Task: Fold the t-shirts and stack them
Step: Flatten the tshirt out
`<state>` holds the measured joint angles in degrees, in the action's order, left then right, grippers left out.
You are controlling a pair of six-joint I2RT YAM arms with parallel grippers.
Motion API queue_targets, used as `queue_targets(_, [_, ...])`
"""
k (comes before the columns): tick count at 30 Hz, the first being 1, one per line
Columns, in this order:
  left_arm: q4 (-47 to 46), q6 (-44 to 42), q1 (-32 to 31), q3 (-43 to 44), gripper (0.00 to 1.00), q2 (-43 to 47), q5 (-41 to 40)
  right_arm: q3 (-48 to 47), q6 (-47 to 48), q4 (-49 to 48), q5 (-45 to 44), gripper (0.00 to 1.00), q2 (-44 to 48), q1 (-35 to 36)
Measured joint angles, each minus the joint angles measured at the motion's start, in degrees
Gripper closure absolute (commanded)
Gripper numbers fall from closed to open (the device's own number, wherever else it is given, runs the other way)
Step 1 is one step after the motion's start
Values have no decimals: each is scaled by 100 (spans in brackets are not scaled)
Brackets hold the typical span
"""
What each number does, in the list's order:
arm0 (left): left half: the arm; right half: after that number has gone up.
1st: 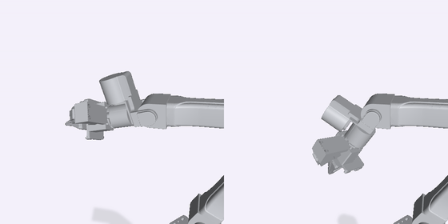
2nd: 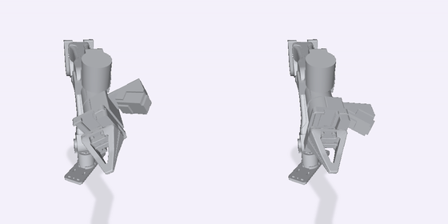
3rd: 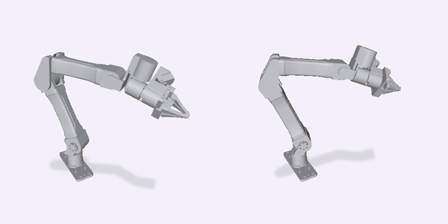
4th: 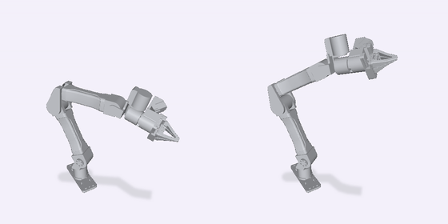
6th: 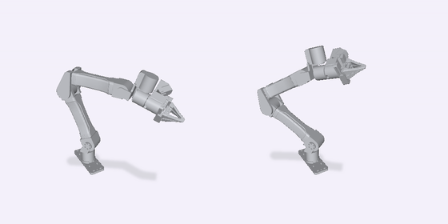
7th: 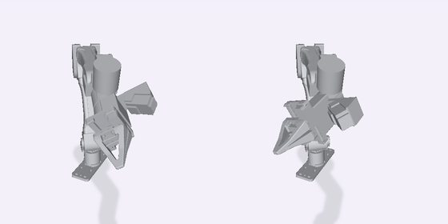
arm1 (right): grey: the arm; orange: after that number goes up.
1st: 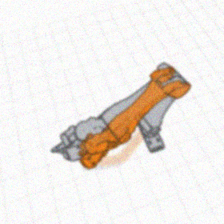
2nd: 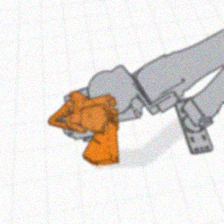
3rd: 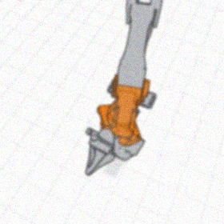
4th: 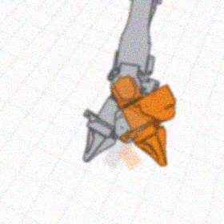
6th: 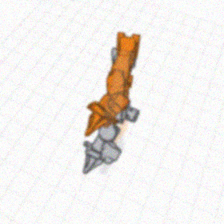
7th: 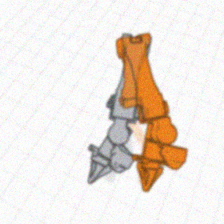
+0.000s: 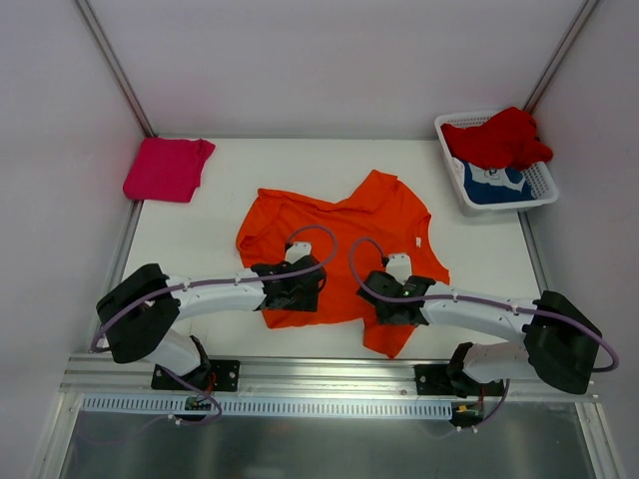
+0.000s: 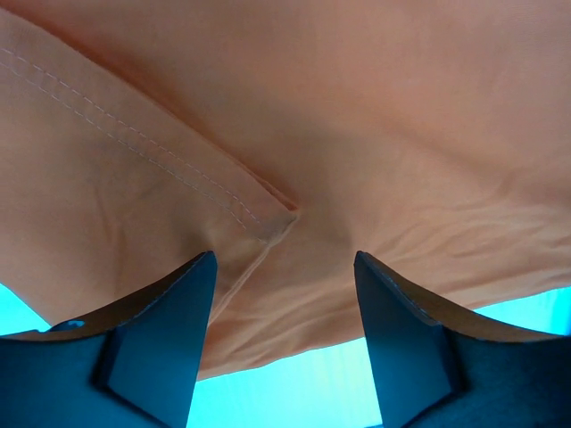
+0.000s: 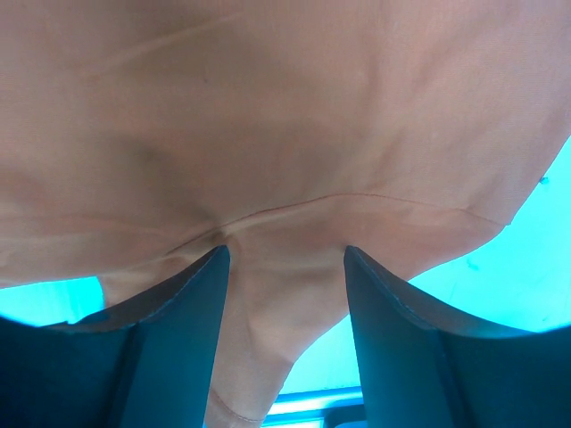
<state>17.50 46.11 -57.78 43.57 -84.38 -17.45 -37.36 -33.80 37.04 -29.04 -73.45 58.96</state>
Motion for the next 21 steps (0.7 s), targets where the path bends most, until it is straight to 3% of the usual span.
queue_targets(9, [35,-55,0,129,59,-243,-247,0,4,-2,2,42,42,0])
queue_targets(14, [52,-76,0,175,59,-267,-275,2,4,-50,39,43,44,0])
queue_targets(17, [103,-105,0,221,49,-267,-282,4,13,-85,79,43,42,0])
queue_targets(21, [153,-160,0,282,54,-267,-337,4,28,-118,105,42,20,0])
